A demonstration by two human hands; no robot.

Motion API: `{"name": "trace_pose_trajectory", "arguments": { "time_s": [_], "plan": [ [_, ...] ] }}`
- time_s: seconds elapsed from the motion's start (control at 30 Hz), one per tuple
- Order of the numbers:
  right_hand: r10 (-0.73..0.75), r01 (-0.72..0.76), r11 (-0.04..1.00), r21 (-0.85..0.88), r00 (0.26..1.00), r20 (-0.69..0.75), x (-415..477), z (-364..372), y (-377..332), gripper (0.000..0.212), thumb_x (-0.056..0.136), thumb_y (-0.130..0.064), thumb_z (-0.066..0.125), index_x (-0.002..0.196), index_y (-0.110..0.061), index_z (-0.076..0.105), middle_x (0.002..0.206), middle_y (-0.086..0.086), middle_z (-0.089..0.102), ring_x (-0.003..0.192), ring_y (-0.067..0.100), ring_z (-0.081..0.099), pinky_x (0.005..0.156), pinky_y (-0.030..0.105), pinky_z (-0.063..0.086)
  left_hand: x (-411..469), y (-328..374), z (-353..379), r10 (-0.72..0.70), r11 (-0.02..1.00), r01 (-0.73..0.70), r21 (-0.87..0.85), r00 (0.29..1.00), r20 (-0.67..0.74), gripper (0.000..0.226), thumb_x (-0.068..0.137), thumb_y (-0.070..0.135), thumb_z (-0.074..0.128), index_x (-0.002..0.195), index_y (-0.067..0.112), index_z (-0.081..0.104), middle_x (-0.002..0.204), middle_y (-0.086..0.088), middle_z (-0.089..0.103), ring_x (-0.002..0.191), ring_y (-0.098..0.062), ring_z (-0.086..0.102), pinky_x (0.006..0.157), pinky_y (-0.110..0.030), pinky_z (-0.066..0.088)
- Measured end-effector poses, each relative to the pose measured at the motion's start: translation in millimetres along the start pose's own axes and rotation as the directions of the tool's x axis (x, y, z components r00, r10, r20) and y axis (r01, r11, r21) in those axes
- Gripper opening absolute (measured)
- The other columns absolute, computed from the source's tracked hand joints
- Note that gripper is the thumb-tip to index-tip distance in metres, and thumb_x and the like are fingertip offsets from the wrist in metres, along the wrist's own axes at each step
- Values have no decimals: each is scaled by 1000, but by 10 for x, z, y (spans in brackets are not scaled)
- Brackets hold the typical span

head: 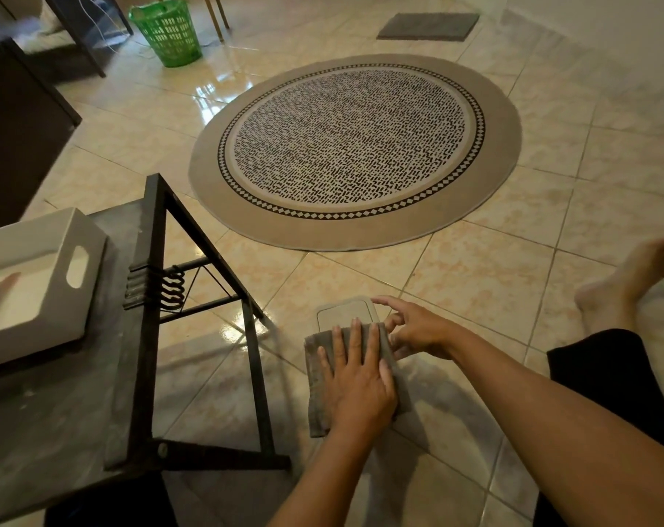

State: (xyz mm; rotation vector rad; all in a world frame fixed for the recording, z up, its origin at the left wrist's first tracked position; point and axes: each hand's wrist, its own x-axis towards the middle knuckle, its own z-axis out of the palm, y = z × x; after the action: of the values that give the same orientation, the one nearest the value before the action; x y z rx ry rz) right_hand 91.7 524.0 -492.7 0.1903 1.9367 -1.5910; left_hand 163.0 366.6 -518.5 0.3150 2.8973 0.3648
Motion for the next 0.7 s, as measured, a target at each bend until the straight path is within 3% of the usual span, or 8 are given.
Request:
{"name": "trace_pose_trajectory", "arguments": {
  "time_s": [0.2,0.27,0.4,0.53,0.7],
  "plan": [
    [21,-22,999,32,999,41,-31,10,-2,92,80,23,50,151,-33,30,97,15,53,73,19,66,60,33,60,-144,-214,-83,44,999,-45,-19,998,-37,63,96,56,16,153,45,-8,162,6,-23,145,-19,-32,118,-51,-17],
    [17,-19,999,26,999,41,-19,9,0,92,80,23,50,151,-33,30,97,14,54,76,22,66,60,34,61,-185,-228,-44,61,998,-60,18,998,-32,62,95,57,13,152,47,-10,163,6,-22,145,-20,-32,118,-52,-16],
    [20,-22,999,32,997,69,-22,4,-19,92,81,23,52,151,-33,29,117,12,62,89,26,70,66,40,62,73,-138,-82,95,993,-94,66,995,-16,59,100,53,13,150,46,-18,160,7,-27,145,-22,-32,118,-54,-16],
    [1,-1,1000,24,999,41,-37,19,-2,88,82,19,56,150,-32,32,93,14,53,75,23,63,62,37,62,228,-280,-152,-2,1000,2,12,1000,-6,61,102,48,17,152,41,-18,162,2,-27,144,-24,-34,118,-58,-9],
    [0,0,1000,6,999,43,-13,9,7,90,81,21,54,149,-34,32,98,15,57,74,23,66,59,36,61,7,-130,-12,27,999,-27,23,1000,0,61,93,53,-1,149,43,-23,158,7,-33,143,-23,-37,116,-55,-18]
  ]
}}
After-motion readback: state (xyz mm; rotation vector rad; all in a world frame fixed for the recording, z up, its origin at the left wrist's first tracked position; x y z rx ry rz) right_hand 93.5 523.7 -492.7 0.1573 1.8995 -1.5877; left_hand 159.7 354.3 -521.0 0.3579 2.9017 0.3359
